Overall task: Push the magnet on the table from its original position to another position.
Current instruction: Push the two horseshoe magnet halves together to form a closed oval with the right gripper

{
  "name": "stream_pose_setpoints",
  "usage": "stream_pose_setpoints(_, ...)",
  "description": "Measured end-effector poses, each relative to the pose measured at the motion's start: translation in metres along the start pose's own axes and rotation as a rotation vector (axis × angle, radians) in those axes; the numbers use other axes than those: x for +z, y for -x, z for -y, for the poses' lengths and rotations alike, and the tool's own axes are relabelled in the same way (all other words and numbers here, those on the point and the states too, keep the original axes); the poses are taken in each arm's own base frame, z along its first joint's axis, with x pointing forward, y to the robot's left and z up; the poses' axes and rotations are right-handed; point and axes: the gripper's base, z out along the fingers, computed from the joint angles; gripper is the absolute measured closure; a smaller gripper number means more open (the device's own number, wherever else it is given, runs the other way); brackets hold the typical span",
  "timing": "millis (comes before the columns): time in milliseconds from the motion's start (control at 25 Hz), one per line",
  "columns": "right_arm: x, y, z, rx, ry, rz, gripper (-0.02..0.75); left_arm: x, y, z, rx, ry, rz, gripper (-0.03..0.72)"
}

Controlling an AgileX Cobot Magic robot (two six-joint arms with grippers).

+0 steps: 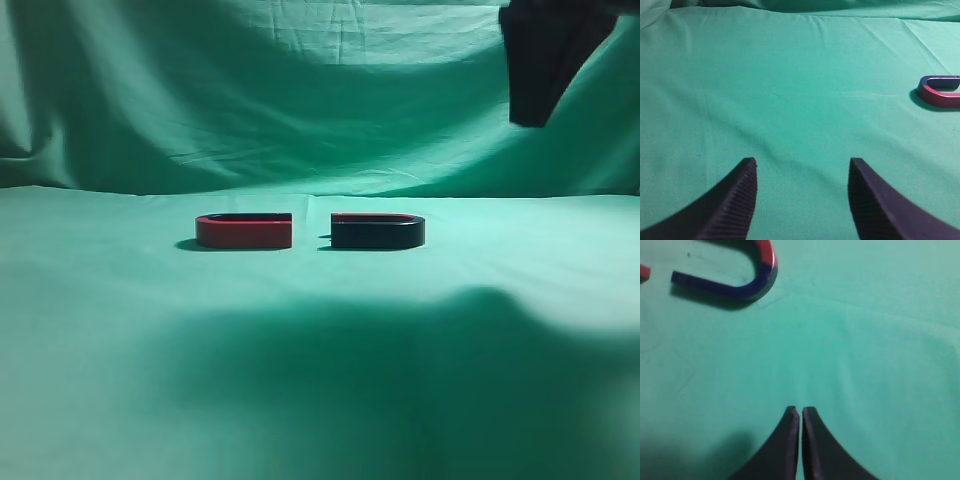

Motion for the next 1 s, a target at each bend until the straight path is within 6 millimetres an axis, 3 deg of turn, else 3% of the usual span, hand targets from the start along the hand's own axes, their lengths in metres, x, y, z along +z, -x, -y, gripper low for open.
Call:
stream_pose_setpoints(400, 0.059, 0.05, -0.002, 0.041, -0.039, -0.049, 0.738, 0.0, 0.0, 0.0, 0.0, 0.0, 0.0, 0.316)
stream_pose_setpoints(720, 0.087, 0.066, -0.004, 0.057, -0.039, -0.056, 0.738, 0.0, 0.0, 0.0, 0.0, 0.0, 0.0, 0.316)
stream_pose_setpoints(1000, 0.102, 0.068, -0.003, 0.061, -0.041, -0.064, 0.738, 0.0, 0.0, 0.0, 0.0, 0.0, 0.0, 0.316)
